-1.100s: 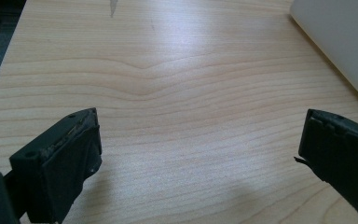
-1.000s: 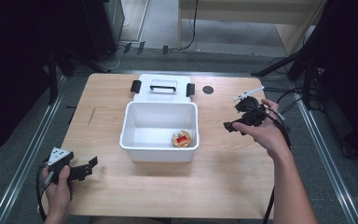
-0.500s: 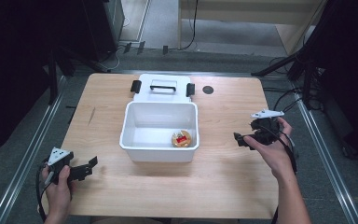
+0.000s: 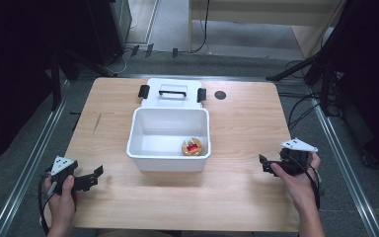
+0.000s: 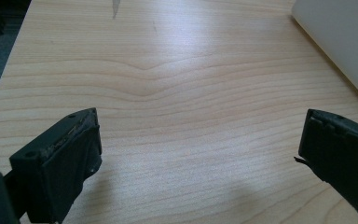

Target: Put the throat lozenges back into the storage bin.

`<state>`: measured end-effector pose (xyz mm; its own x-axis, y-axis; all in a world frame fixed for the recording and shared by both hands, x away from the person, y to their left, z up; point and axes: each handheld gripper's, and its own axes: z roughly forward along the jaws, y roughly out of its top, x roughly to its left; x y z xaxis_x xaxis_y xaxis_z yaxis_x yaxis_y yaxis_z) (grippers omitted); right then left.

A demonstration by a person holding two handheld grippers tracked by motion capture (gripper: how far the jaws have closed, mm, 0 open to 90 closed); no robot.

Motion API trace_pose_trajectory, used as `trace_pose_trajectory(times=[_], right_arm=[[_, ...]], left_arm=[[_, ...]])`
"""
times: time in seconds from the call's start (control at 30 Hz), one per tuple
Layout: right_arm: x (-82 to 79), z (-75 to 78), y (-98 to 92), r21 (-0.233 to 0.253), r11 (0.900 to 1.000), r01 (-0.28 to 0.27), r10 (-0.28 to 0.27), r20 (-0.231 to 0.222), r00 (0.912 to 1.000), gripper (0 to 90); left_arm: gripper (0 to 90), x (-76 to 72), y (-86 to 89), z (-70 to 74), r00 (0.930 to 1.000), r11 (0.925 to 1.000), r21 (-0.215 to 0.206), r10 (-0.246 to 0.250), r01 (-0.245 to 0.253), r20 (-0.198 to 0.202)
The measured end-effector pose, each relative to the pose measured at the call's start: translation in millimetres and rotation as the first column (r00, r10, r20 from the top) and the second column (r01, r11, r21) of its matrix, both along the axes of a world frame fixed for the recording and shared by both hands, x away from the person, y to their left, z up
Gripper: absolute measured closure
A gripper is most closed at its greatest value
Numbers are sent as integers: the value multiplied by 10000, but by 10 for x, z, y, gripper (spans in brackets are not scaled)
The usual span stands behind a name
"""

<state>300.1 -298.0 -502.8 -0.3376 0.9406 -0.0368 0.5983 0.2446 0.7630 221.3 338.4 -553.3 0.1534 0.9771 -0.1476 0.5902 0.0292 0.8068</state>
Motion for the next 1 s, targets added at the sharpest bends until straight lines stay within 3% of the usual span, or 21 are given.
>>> trace_pose_trajectory(times=[0.4, 1.0], right_arm=[[-282, -246, -208, 74, 9989, 462, -463, 162, 9988, 0], [-649, -377, -391, 320, 9970, 699, -713, 442, 9965, 0]], left_arm=[[0, -2, -2, 1, 10000, 10000, 13, 22, -22, 5], [0, -4, -5, 2, 10000, 10000, 50, 13, -13, -18]])
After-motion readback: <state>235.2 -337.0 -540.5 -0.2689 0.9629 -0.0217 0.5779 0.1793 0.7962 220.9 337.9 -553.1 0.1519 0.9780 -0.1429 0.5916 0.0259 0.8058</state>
